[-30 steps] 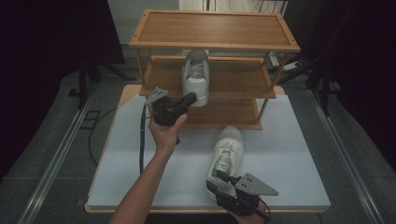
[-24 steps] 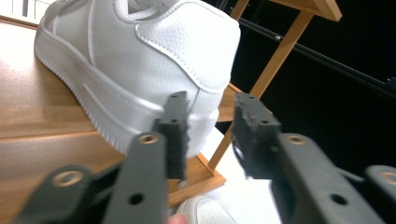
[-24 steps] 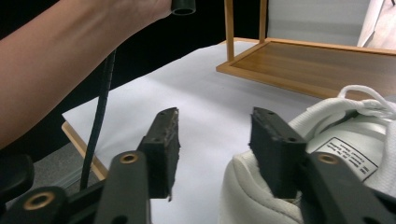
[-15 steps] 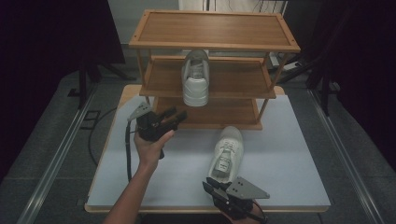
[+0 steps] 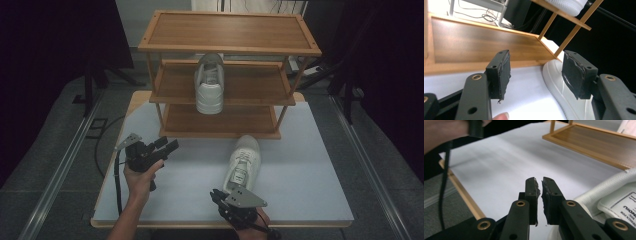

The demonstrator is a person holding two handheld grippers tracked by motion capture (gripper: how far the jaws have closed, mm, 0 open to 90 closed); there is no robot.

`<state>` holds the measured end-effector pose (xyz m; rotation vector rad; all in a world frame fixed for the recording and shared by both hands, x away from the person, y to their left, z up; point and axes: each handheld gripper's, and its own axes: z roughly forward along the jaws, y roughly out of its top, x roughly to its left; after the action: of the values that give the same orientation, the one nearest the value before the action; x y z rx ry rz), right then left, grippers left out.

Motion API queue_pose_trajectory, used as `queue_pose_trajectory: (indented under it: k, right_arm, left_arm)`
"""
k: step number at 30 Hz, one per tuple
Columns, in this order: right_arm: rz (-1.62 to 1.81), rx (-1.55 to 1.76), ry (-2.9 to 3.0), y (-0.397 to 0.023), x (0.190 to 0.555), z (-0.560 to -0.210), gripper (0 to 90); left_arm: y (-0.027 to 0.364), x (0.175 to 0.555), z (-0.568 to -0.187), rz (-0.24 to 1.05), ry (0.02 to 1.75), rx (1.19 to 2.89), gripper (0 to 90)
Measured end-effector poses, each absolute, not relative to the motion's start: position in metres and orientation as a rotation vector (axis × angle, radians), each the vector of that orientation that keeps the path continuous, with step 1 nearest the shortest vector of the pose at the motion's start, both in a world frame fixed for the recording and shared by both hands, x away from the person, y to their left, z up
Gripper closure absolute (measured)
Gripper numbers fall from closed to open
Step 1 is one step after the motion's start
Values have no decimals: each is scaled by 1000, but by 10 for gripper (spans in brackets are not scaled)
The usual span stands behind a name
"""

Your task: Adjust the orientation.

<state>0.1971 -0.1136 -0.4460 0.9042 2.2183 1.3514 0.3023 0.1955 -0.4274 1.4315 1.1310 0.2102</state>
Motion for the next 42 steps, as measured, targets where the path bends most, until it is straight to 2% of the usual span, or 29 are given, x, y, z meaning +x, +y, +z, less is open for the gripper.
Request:
queue_pose_trajectory:
  k: [10,23,29,36,42]
  right_arm:
    - [1259,922,2178,-123,188,-447,876]
    - [1290,1068,2085,-190,171,-448,851]
    - [1332,1082,2073,-207,169,-448,811]
    - [1403,1045,2052,-208,167,-440,773]
    - [1469,993,2056,-209,172,-424,645]
  left_arm:
    - [201,294,-447,157,1165,1442,386]
    - [194,289,-460,103,1178,1484,380]
    - [193,289,-462,91,1175,1481,379]
    - [198,289,-462,99,1180,1472,377]
    - [197,288,-462,89,1187,1462,377]
